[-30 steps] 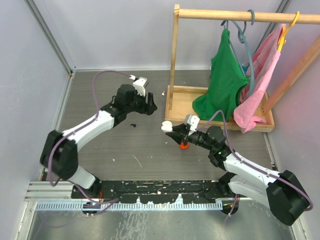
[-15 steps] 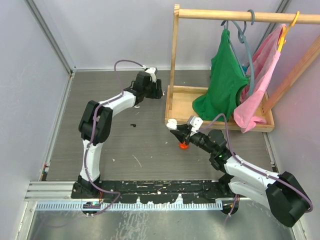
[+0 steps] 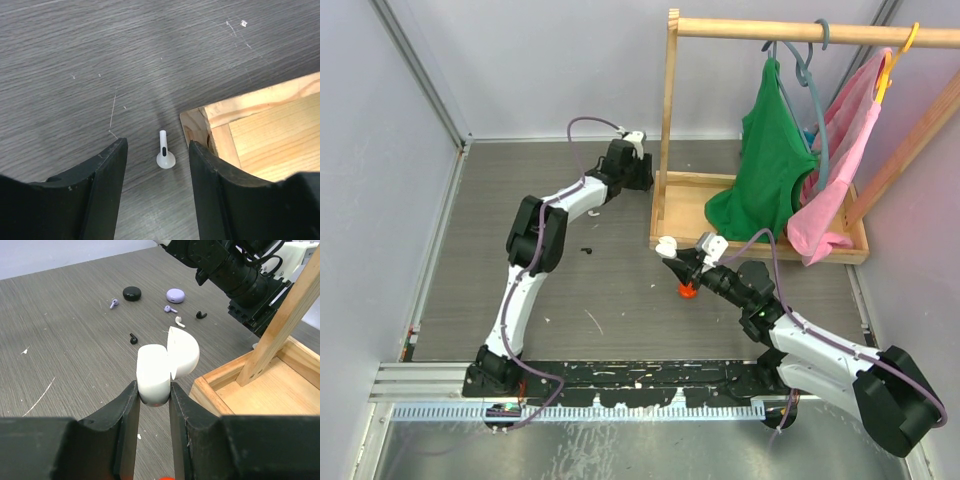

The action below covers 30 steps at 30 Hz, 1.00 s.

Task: Insert the wireless bluetooth earbuds into the charging case
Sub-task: Move the earbud to the center of the board.

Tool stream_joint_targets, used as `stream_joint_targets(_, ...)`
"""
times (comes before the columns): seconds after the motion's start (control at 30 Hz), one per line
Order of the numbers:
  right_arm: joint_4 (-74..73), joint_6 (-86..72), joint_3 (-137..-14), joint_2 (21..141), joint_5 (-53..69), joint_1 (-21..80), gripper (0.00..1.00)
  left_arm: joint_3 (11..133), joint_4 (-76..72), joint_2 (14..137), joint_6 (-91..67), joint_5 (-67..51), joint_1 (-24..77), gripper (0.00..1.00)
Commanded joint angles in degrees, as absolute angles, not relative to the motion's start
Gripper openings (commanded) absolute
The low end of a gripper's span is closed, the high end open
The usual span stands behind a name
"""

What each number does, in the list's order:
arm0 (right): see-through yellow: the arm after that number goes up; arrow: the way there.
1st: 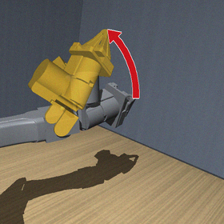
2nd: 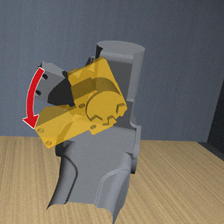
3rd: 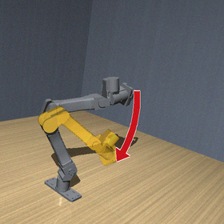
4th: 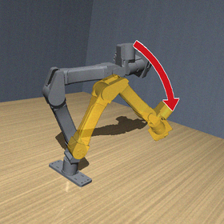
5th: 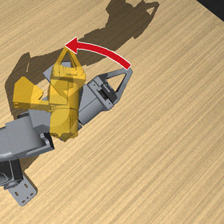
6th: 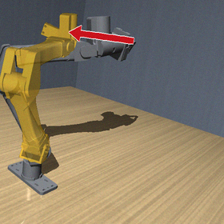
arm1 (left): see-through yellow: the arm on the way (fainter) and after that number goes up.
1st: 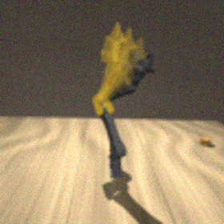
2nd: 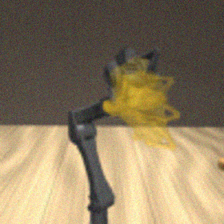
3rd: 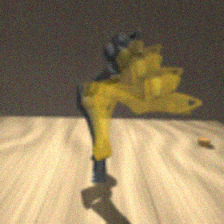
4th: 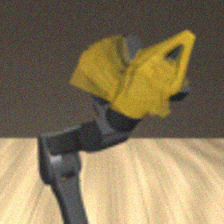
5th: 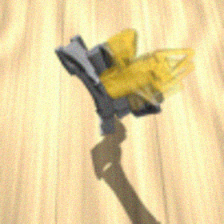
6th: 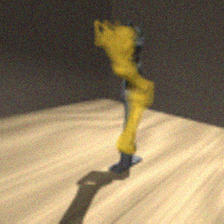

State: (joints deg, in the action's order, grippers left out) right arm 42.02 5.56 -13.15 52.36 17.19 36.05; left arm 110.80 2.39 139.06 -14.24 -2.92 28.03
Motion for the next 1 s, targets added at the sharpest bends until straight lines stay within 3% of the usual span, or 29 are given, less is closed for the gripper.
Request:
stream_joint_targets(0.0,45.82,6.17,-13.01,50.95,16.19,36.12,0.01,115.69,3.97,141.35,-14.84,-2.99,27.91,0.52)
stream_joint_targets(0.37,45.64,6.24,-12.82,49.45,15.34,36.03,0.01,115.42,9.12,142.04,-15.61,-3.53,28.73,0.38)
stream_joint_targets(0.67,45.44,5.83,-12.48,48.50,15.53,36.04,0.01,111.33,12.30,138.61,-12.91,-2.64,28.83,0.15)
stream_joint_targets(0.97,45.98,5.08,-12.35,48.13,16.63,36.04,0.01,97.29,18.08,126.47,-5.97,-3.43,28.91,0.11)
